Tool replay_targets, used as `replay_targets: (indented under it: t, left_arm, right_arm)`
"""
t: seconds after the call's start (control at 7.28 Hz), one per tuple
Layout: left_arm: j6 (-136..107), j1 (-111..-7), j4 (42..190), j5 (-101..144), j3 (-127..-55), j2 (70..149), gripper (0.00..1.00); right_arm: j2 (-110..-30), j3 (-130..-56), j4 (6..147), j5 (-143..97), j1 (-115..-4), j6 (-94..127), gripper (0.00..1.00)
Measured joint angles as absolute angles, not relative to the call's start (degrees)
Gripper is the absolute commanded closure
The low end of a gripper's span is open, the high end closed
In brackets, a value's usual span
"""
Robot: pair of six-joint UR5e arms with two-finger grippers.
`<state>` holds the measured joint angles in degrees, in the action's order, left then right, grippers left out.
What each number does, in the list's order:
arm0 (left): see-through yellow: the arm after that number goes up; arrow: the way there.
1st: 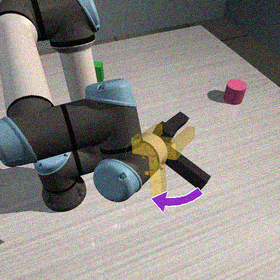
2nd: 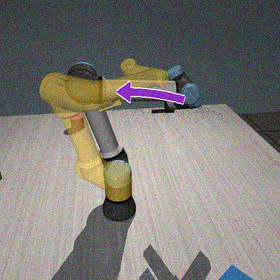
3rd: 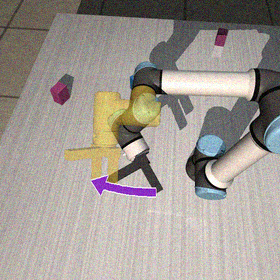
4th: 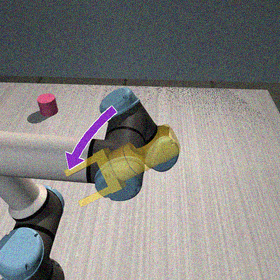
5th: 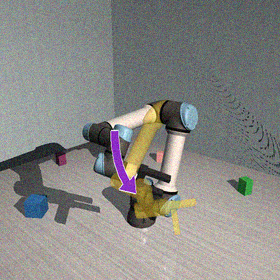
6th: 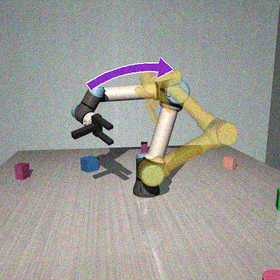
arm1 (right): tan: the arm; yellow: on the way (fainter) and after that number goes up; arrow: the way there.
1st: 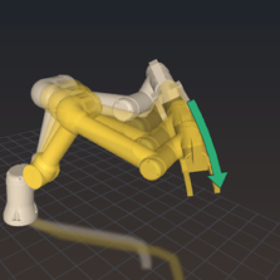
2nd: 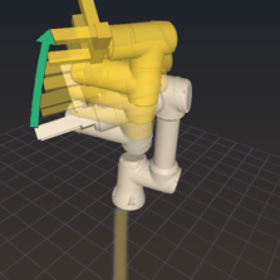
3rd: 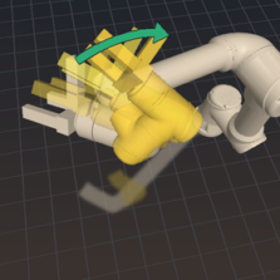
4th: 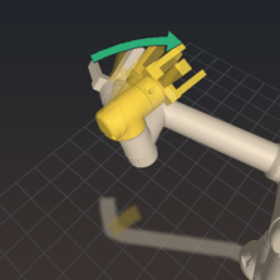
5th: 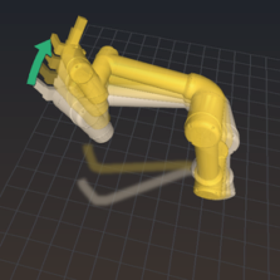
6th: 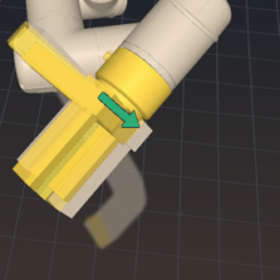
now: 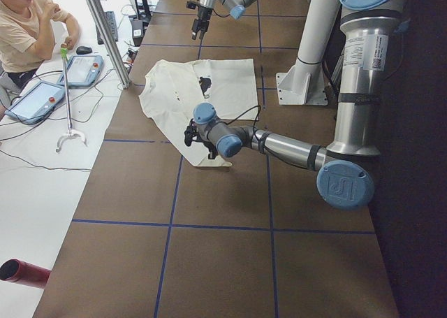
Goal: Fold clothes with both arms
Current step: 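Fold the grasped sleeve across the shirt with the left gripper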
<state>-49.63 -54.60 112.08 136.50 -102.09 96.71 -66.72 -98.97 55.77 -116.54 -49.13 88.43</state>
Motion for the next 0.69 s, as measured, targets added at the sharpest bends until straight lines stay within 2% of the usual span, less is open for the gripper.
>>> replay_targets:
  t: [0.27, 0.41, 0.55, 0.69]
  left_arm:
    - [-67.8, -50.51, 105.68, 135.17, -104.79, 114.02, 1.0]
    - [-76.77, -45.68, 104.33, 128.95, -102.11, 123.79, 1.0]
    - [-81.96, -42.09, 103.55, 122.9, -95.77, 133.64, 1.0]
    - [-84.43, -39.51, 104.38, 118.77, -86.44, 142.98, 1.0]
  right_arm:
    - [-75.29, -102.48, 55.4, -122.32, -56.09, 78.11, 0.0]
    - [-79.17, -102.96, 55.32, -126.34, -60.38, 71.92, 0.0]
    - [-81.94, -103.03, 55.31, -129.61, -63.99, 66.5, 0.0]
    - [-83.76, -103.02, 55.32, -131.68, -66.37, 63.21, 0.0]
